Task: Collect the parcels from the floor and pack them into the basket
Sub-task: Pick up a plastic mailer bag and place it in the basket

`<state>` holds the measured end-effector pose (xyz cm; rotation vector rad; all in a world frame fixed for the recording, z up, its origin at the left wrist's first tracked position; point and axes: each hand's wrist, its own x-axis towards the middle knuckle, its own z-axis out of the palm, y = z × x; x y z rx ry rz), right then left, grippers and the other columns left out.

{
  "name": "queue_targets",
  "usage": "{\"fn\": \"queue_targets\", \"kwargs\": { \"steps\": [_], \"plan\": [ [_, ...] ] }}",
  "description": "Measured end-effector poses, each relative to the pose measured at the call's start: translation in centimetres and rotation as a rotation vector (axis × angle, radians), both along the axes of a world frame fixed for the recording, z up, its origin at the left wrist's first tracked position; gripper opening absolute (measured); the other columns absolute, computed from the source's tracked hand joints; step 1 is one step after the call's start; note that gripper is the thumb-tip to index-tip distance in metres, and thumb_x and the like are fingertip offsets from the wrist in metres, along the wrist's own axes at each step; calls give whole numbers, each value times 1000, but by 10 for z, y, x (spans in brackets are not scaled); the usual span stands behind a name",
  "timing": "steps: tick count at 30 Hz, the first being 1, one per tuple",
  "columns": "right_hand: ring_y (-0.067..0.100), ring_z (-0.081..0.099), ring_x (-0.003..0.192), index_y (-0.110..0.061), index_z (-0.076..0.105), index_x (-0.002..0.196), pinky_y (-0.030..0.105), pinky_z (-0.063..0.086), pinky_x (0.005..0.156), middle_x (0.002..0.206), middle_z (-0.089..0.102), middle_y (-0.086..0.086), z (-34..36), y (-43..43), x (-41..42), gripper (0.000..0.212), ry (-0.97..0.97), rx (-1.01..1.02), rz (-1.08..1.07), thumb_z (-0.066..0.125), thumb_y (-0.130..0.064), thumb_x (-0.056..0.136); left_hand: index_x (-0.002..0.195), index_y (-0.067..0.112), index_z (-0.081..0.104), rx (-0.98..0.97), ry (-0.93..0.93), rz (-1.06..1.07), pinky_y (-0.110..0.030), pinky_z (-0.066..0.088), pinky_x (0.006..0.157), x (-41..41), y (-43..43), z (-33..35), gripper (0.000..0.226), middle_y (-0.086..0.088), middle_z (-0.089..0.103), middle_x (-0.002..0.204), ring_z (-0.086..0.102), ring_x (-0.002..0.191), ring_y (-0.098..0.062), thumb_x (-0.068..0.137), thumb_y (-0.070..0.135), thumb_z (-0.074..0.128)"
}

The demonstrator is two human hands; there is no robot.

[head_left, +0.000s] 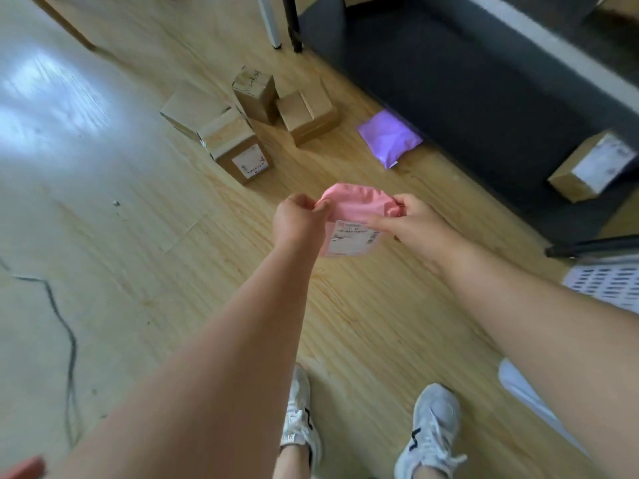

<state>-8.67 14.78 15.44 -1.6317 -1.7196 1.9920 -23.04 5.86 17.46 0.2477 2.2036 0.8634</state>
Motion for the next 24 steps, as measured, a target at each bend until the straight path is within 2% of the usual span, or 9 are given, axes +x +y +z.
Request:
{"fn": "queue_targets", "kwargs": {
  "steps": [3, 5, 8, 12, 14, 16, 19, 22, 24],
  "plan": [
    [14, 64, 105, -18, 57, 119, 31, 51, 89, 113, 68, -1, 49, -2, 23, 47, 32, -32, -34, 79, -13, 77, 72, 16, 57, -29, -48, -40, -34, 57, 72, 10, 6, 45, 27, -7, 70, 78, 66, 74, -27, 89, 36, 66],
    [18, 65, 105, -19, 58, 115, 35, 51, 93, 111, 68, 1, 78, -1, 36, 40, 24, 10, -70, 74, -5, 81, 70, 14, 59, -47, -71, -64, -43, 58, 81, 20, 12, 71, 31, -12, 73, 84, 71, 84, -30, 89, 38, 64],
    [15, 68, 95, -23, 65, 102, 36, 53, 91, 101, 71, -2, 109, 1, 55, 26, -24, 82, -109, 75, -10, 81, 72, 13, 62, -30, -111, -64, -43, 58, 85, 35, 22, 100, 34, -12, 74, 85, 72, 86, -29, 89, 43, 64],
    [18, 72, 88, -15, 72, 94, 36, 58, 83, 93, 74, 0, 140, -4, 83, 15, -44, 69, -293, 77, -19, 81, 98, 8, 70, -2, -270, -86, -38, 57, 88, 58, 29, 131, 57, -6, 75, 92, 72, 90, -22, 76, 61, 70],
    [22, 73, 86, -8, 73, 94, 37, 59, 80, 88, 75, 2, 151, -7, 96, 20, -86, 64, -391, 75, -25, 83, 101, 13, 70, 13, -314, -138, -37, 57, 88, 71, 29, 142, 41, -3, 75, 96, 70, 94, -20, 79, 47, 75],
    [28, 73, 86, -6, 73, 90, 45, 58, 81, 85, 75, 5, 162, -13, 110, 23, -118, 65, -492, 74, -27, 84, 105, 19, 71, 37, -381, -214, -38, 58, 84, 89, 27, 153, 24, -1, 75, 98, 70, 93, -20, 81, 20, 75],
    [31, 72, 85, -5, 72, 84, 51, 57, 81, 85, 75, 11, 170, -22, 128, 20, -147, 61, -627, 73, -24, 84, 117, 24, 69, 57, -383, -279, -35, 59, 78, 114, 22, 157, 48, 2, 75, 99, 70, 83, -16, 77, -1, 69],
    [27, 72, 82, -10, 71, 78, 46, 58, 81, 84, 75, 9, 174, -35, 151, 18, -163, 46, -709, 72, -26, 85, 91, 24, 73, 32, -256, -307, -39, 59, 79, 138, 20, 158, 27, 2, 74, 86, 69, 73, -18, 73, 3, 74],
    [22, 72, 84, -18, 73, 84, 37, 59, 76, 85, 75, 1, 178, -47, 175, 10, -147, 20, -775, 70, -27, 87, 73, 22, 68, -15, -202, -331, -41, 60, 78, 159, 17, 162, 16, 1, 70, 74, 65, 67, -19, 71, 8, 77]
  ]
}}
